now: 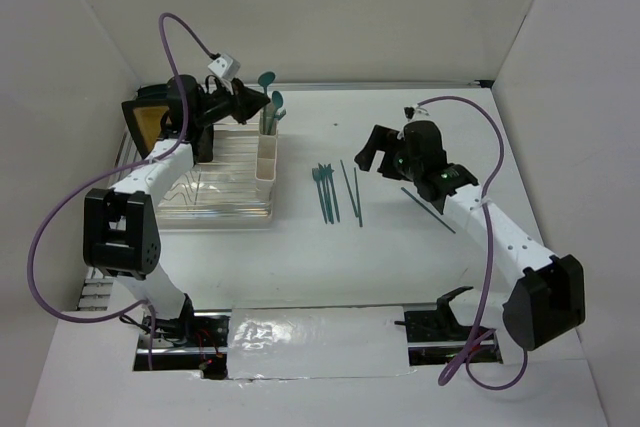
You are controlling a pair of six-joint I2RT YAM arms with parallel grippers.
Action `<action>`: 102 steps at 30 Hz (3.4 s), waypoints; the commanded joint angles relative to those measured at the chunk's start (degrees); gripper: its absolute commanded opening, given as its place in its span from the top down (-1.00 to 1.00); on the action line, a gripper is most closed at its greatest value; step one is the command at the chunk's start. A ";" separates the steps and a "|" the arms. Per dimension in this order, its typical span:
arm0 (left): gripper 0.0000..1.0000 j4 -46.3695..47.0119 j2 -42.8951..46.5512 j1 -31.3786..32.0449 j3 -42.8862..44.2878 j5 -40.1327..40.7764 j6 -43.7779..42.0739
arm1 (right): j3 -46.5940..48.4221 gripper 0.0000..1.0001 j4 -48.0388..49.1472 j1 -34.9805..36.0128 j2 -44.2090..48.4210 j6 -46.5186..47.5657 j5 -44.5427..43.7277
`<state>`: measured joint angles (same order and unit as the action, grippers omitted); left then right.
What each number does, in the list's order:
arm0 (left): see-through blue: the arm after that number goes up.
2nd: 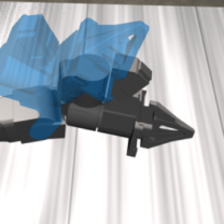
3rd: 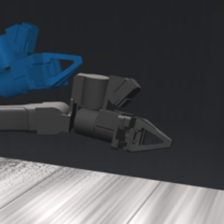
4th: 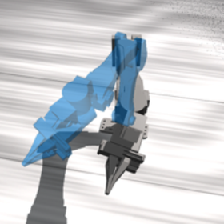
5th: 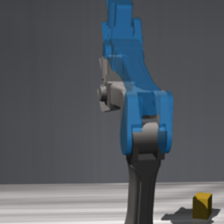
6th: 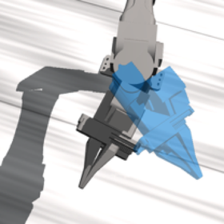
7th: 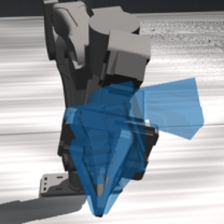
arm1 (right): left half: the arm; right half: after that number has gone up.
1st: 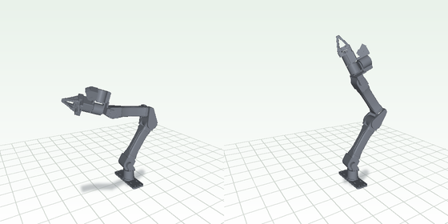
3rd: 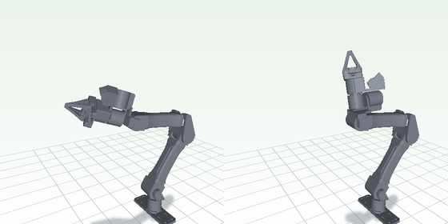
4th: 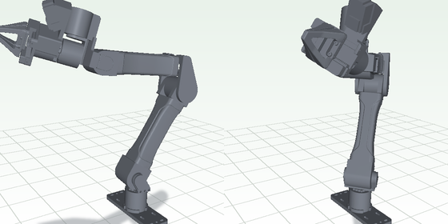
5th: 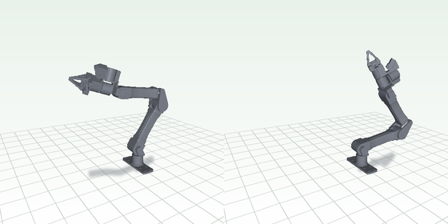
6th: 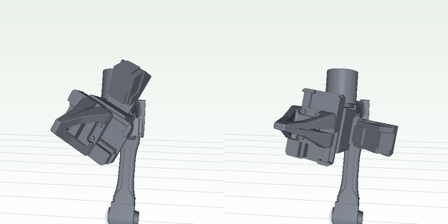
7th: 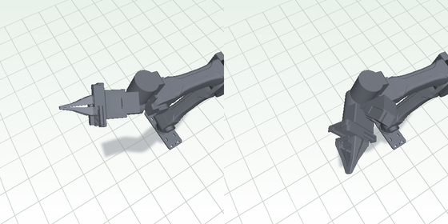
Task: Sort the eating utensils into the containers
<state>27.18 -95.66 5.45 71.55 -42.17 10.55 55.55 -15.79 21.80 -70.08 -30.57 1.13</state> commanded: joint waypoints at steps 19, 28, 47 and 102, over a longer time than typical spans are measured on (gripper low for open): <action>-0.48 -4.15 11.87 -2.29 0.79 3.33 -0.62 | 2.02 -1.00 2.26 3.07 -3.48 1.83 0.98; -0.55 -20.04 25.94 -2.47 0.97 -0.01 6.06 | -0.27 -0.94 4.18 4.30 -11.56 3.84 -1.39; -0.66 -26.82 35.45 6.32 -16.62 -4.41 -2.20 | -6.68 -0.47 -1.61 -12.74 -10.94 10.35 -10.89; -0.74 -25.42 35.89 6.68 -19.16 -7.66 1.67 | 2.98 -0.30 -27.97 -17.76 -23.43 -58.46 -21.87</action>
<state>-0.78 -59.53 11.84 52.23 -48.29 10.98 55.99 -39.70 4.23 -92.47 -86.52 -18.00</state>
